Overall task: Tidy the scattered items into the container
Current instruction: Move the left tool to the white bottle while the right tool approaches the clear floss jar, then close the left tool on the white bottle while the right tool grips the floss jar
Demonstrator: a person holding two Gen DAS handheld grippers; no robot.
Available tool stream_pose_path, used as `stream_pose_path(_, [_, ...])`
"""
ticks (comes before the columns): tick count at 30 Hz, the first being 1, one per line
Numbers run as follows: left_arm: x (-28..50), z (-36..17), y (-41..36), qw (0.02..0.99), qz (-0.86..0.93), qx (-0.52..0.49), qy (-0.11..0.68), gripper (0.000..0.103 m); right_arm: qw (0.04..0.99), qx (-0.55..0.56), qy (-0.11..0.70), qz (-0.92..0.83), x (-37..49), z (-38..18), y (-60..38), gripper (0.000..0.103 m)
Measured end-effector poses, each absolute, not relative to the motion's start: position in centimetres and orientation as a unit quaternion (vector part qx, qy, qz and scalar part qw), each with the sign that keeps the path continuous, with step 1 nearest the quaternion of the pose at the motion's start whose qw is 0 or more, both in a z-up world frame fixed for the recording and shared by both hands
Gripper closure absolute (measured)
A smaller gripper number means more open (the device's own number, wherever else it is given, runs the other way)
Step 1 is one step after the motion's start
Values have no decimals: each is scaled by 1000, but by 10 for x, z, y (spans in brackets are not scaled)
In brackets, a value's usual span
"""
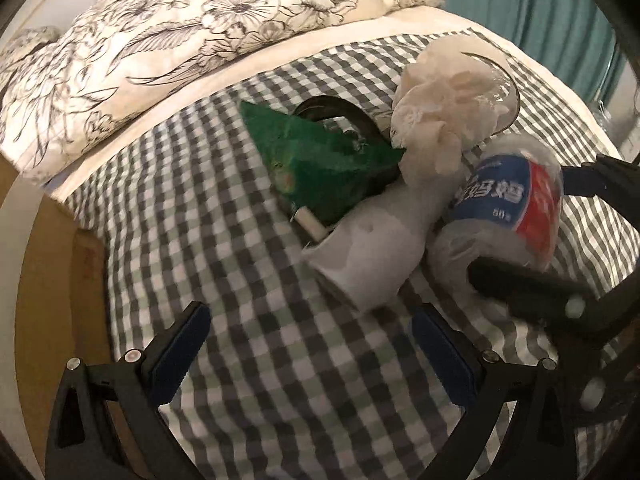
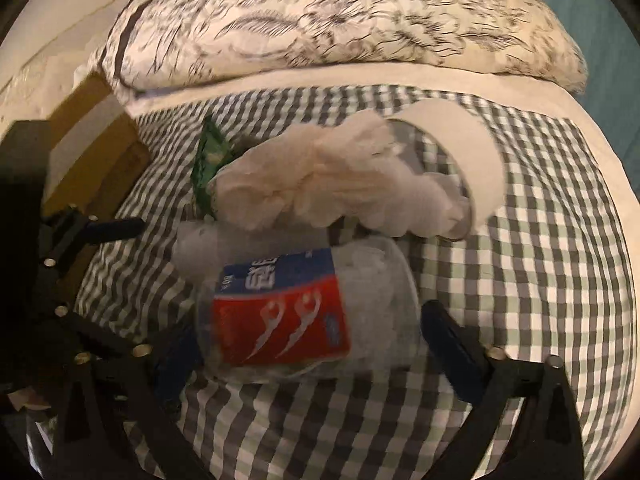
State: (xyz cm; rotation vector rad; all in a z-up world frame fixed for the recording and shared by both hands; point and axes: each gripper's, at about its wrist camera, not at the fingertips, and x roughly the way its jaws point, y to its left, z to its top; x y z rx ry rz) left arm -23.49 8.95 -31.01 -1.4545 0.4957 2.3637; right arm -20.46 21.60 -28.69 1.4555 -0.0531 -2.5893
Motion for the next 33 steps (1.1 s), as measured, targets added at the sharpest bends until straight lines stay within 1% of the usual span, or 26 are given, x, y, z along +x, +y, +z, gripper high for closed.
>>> stream_pose_path(7, [-246,-313,105,171,829,-498,189,0,60,485,-34,-872,-197,-286,242,10])
stream_pose_path(12, [-250,-314,118,167,831,-498,183,0,51,482,-45,-874,-193,-284,252,10])
stream_pose_path(17, [-251,-312,121,162,837,-500,148,1,46,480,-53,-875,-187,-283,259,10])
stream_pose_path(18, [-251,-312,121,160,838,-504,136,8,45,480,-54,-875,-186,-283,260,10])
stream_pose_path(19, [-252,-313,120,156,836,-511,124,17,44,480,-54,-875,-184,-282,261,10])
stream_pose_path(23, [-253,-312,113,141,833,-529,77,33,35,480,-59,-875,-178,-281,266,10])
stream_pose_path(24, [-252,-311,112,138,834,-529,73,40,33,480,-61,-875,-176,-280,268,10])
stream_pose_path(33, [-225,-302,98,130,835,-534,38,41,30,481,-67,-874,-161,-275,269,10])
